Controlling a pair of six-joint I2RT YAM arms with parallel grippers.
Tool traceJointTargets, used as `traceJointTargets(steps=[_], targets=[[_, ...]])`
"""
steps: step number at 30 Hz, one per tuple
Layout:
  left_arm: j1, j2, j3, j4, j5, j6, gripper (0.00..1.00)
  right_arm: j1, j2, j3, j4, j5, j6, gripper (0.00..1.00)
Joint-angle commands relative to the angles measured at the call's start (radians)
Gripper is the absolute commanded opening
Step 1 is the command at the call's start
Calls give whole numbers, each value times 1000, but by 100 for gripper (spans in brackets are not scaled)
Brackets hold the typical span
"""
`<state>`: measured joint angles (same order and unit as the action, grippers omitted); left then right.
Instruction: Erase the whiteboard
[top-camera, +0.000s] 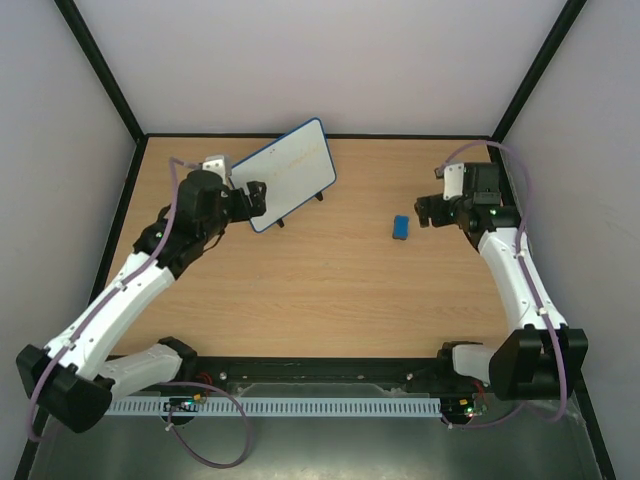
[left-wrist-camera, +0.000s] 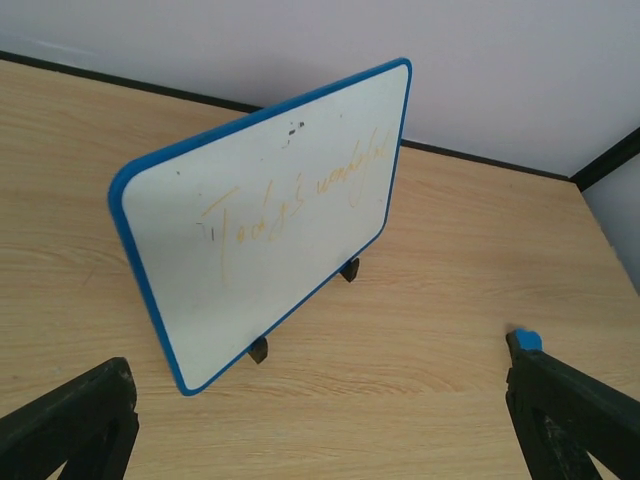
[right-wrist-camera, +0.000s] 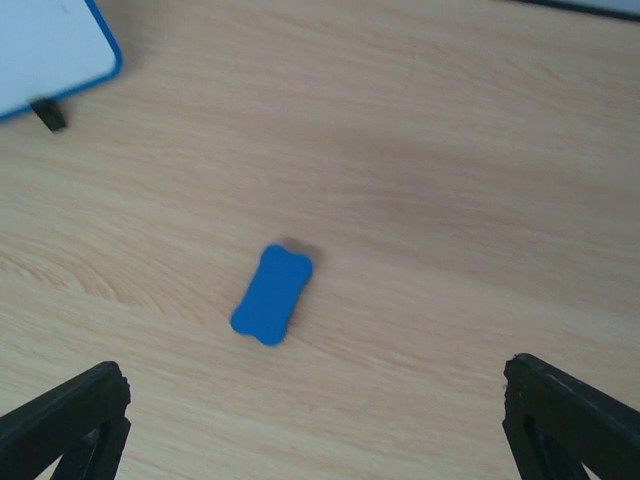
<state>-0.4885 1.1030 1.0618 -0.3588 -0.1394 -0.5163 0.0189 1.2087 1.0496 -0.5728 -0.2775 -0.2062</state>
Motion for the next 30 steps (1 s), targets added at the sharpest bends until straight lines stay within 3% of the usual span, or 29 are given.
traceJointTargets(steps=[1, 9, 16, 21, 24, 30], targets=[[-3, -75, -25, -64, -18, 37, 100, -5, 40, 97, -24, -81, 54, 98], [-2, -154, -84, -77, -36, 0, 99, -6, 44, 171, -74, -107, 84, 97], [-3, -110, -86, -48, 135, 92, 75, -6, 119, 297, -203, -231, 57, 98], [-28, -74, -74, 7, 230, 110, 73, 8, 162, 298, -236, -252, 23, 98], [-50, -54, -83, 60, 263, 111, 77, 25, 185, 281, -232, -183, 8, 98], [-153, 31, -47, 47, 183, 101, 77, 26, 329, 270, -307, 9, -9, 96]])
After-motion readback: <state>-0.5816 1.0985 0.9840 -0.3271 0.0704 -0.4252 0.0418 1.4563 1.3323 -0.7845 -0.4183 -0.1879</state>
